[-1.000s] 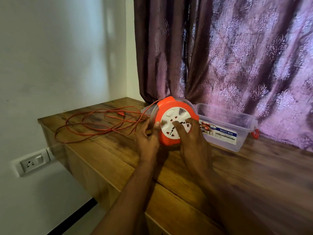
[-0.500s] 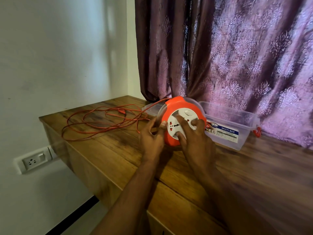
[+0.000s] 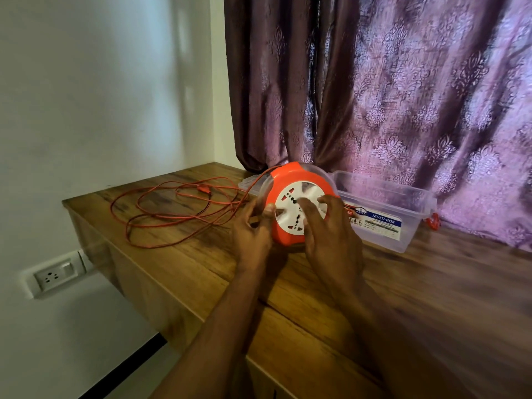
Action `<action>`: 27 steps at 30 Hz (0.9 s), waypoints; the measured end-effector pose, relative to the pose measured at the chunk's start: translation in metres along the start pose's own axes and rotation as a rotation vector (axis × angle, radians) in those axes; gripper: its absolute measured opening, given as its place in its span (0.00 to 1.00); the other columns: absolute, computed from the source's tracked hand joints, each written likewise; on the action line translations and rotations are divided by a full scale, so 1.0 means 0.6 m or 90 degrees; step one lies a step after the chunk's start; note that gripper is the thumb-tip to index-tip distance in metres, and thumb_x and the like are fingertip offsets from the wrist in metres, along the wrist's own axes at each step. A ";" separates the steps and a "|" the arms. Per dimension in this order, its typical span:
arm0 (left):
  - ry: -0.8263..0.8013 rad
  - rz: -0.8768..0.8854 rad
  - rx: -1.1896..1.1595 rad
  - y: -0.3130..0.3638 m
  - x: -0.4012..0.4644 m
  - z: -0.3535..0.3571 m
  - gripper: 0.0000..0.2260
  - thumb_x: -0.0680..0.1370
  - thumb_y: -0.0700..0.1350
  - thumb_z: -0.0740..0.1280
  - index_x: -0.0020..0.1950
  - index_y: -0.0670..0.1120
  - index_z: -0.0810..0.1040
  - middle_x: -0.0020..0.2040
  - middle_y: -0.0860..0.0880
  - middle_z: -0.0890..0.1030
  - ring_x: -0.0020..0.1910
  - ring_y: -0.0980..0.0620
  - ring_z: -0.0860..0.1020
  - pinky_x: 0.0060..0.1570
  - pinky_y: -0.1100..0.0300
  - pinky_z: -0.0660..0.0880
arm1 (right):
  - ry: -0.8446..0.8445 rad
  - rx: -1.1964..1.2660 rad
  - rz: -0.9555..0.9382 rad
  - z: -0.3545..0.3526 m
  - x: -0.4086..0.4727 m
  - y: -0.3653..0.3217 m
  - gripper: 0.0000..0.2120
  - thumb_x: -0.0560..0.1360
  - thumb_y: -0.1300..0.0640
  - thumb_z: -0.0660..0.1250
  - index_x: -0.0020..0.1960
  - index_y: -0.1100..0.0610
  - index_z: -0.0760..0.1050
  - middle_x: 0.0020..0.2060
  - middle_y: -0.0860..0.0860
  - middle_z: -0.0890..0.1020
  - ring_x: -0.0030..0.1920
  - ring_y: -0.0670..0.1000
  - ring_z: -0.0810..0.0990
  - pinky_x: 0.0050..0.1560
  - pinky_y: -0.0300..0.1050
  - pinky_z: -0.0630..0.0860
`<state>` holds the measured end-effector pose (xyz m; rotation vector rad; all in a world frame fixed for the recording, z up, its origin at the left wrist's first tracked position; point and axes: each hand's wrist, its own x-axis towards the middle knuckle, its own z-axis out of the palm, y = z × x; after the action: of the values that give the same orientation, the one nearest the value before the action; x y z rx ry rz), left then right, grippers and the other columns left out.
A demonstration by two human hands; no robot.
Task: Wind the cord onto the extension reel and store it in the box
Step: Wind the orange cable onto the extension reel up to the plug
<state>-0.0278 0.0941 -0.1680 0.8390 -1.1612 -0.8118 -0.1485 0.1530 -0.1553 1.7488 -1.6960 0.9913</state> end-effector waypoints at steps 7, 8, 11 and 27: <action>-0.022 0.009 0.018 0.002 0.001 0.002 0.16 0.76 0.51 0.70 0.63 0.50 0.79 0.54 0.54 0.81 0.46 0.70 0.78 0.45 0.68 0.76 | -0.172 -0.048 -0.043 -0.009 0.003 -0.013 0.34 0.73 0.67 0.64 0.72 0.40 0.61 0.77 0.55 0.50 0.71 0.62 0.64 0.51 0.57 0.78; -0.021 0.011 0.025 0.003 0.001 0.002 0.17 0.75 0.51 0.71 0.64 0.49 0.79 0.54 0.54 0.81 0.46 0.69 0.78 0.43 0.71 0.75 | -0.180 -0.057 -0.034 -0.011 0.003 -0.011 0.33 0.74 0.66 0.64 0.72 0.40 0.60 0.77 0.54 0.48 0.71 0.62 0.64 0.53 0.57 0.78; -0.025 0.034 0.054 0.001 0.002 0.002 0.18 0.76 0.52 0.71 0.64 0.47 0.79 0.57 0.51 0.82 0.51 0.59 0.80 0.42 0.76 0.74 | -0.170 -0.073 -0.010 -0.009 0.002 -0.009 0.32 0.75 0.63 0.65 0.71 0.37 0.59 0.77 0.53 0.50 0.66 0.62 0.71 0.50 0.57 0.79; -0.040 0.035 0.071 0.000 -0.003 0.002 0.19 0.75 0.54 0.68 0.62 0.47 0.81 0.56 0.50 0.84 0.52 0.59 0.81 0.52 0.62 0.79 | -0.005 0.214 0.251 0.005 0.006 0.005 0.21 0.77 0.45 0.63 0.69 0.44 0.69 0.50 0.56 0.84 0.51 0.61 0.80 0.49 0.52 0.76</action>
<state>-0.0296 0.0955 -0.1686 0.8746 -1.2888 -0.7381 -0.1513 0.1477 -0.1547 1.6415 -2.0202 1.5182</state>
